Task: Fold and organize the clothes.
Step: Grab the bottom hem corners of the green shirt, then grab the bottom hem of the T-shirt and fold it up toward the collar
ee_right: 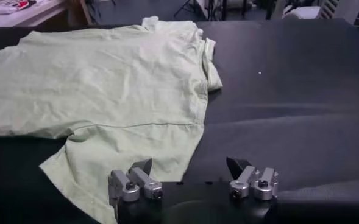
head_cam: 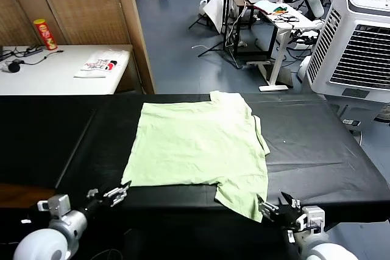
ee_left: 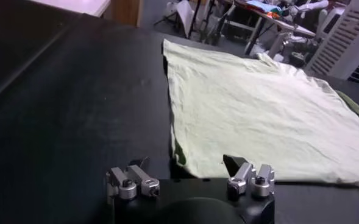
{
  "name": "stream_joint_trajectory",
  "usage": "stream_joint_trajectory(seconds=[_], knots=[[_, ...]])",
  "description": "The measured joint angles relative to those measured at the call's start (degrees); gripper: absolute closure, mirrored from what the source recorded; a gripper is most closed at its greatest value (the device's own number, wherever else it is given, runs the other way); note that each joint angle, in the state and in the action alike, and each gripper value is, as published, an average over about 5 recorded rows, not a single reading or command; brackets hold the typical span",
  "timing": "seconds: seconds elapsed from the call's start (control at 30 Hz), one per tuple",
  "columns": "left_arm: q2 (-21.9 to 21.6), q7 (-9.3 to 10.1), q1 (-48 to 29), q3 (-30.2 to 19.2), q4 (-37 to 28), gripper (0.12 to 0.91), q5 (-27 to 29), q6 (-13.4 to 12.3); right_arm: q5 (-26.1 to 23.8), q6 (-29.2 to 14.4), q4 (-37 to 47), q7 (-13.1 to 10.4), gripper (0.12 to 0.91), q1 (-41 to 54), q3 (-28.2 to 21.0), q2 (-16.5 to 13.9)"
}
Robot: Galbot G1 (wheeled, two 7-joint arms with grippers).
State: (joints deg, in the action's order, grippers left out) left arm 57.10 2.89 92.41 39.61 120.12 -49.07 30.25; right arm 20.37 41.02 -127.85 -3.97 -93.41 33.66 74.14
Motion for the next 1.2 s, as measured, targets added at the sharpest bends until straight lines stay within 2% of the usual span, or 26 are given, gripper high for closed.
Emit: stream_joint_trajectory(seconds=[0.07,0.17,0.37,0.47,0.53,0.73,0.83,0.97,1.2], knots=[[0.09,-0.15,-0.17,-0.15,-0.16,0.232,0.40,0.11,-0.05,-0.04,0.13,-0.03,0.243,0.02,-0.11,0.12],[0.42,-0.21,-0.59,-0.54,-0.63,0.232,1.18,0.20,-0.17,-0.19,0.65,-0.20,0.342,0.16,-0.34,0.43],[0.77,0.06,-0.74,-0.94,-1.61,0.248,1.70,-0.04,-0.27,-0.51,1.96,-0.25,0.671,0.52,-0.74,0.78],[0.88,0.14,-0.80,-1.05,-2.05,0.352,1.75,-0.25,-0.27,-0.56,2.09,-0.14,0.822,0.53,-1.03,0.98],[0.96,0.12,-0.81,-1.15,-2.19,0.467,1.74,-0.36,-0.26,-0.70,1.93,-0.24,0.881,0.40,-1.12,1.09],[1.18,0.01,-0.67,-1.46,-2.12,0.798,1.77,-0.47,-0.19,-0.99,0.62,-1.13,0.903,-0.80,-0.59,1.36],[1.36,0.05,-0.35,-1.53,-1.76,0.896,2.05,-0.58,-0.19,-0.19,-0.62,-1.95,0.903,-1.77,-0.19,1.45],[1.91,0.32,0.60,-1.46,-0.66,0.905,2.60,-0.61,-0.19,1.06,-3.20,-2.52,0.903,-3.63,0.71,1.31],[2.68,2.68,4.36,-0.22,3.14,0.905,2.26,-0.59,0.46,0.12,-6.95,-1.94,0.903,-6.10,2.74,0.24]])
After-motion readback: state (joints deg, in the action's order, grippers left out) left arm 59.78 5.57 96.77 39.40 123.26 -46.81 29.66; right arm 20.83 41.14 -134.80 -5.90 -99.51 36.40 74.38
